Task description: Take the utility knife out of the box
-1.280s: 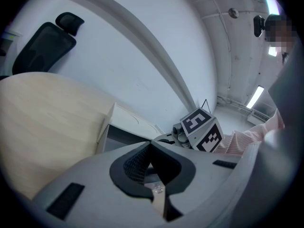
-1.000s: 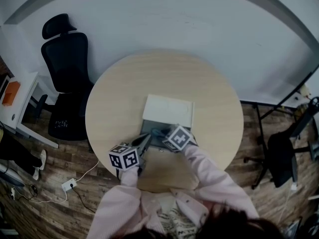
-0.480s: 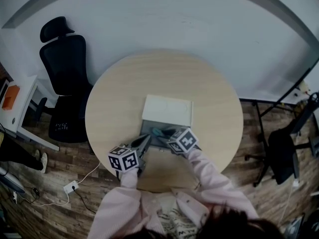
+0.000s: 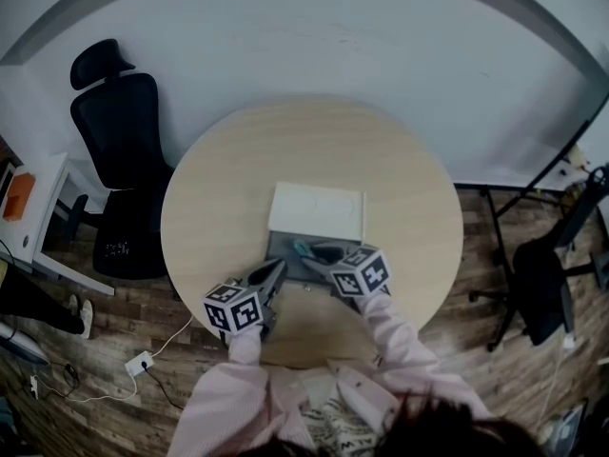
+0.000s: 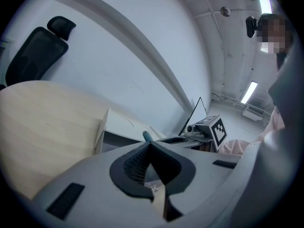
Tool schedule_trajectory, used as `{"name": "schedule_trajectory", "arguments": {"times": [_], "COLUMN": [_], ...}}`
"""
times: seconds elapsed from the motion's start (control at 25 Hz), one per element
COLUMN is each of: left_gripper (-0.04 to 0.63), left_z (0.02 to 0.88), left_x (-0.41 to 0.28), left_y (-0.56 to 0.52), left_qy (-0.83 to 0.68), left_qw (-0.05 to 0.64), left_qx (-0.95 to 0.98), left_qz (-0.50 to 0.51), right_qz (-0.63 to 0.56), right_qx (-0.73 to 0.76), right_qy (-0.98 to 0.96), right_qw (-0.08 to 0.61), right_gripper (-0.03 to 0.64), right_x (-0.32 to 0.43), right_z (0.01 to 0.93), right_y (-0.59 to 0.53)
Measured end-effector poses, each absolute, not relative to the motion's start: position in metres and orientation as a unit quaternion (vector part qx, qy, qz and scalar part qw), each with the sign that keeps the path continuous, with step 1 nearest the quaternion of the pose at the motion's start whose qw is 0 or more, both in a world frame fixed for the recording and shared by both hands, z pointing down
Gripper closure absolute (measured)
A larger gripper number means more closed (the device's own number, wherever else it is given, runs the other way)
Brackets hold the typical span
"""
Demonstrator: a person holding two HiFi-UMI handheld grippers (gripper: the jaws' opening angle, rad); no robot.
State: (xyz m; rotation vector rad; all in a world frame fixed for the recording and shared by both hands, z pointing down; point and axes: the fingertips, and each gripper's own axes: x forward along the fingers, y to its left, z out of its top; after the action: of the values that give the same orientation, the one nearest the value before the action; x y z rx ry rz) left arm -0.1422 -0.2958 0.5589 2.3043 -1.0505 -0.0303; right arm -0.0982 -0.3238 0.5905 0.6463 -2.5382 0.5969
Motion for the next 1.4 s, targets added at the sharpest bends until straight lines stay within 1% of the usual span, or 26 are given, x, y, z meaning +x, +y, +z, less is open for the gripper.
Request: {"name": "schedule_trajectory", "arguments": {"times": [0.28,0.64,1.4], "left_gripper": [0.595,0.595,0.595], "left_z": [0.555,0.545,0.526], "left_x": [-0.142,-0.143,-0.142], "left_y": [-0.295,-0.294,-0.29], "left_qy": [-0.393,-0.392,-0.388], "left_qw": [0.292,0.28,0.254], "left_qx": [0.872,0.876,0.886], "left_qz": [-0.009,-0.015,-0.024], "right_qz": [0.213,0.227,0.213], "right_qx": [0.235,0.233,0.234], "right_qy": [-0.931,-0.94,-0.948], "right_qw": [0.178,0.099,0.023], "right_gripper": [0.48,0.48,0.48], "right_x": [-0.101,-0.1,-0.087], "right_z": [0.571,0.538,0.501], "right_y": [-0.32,-0.317,-0.304]}}
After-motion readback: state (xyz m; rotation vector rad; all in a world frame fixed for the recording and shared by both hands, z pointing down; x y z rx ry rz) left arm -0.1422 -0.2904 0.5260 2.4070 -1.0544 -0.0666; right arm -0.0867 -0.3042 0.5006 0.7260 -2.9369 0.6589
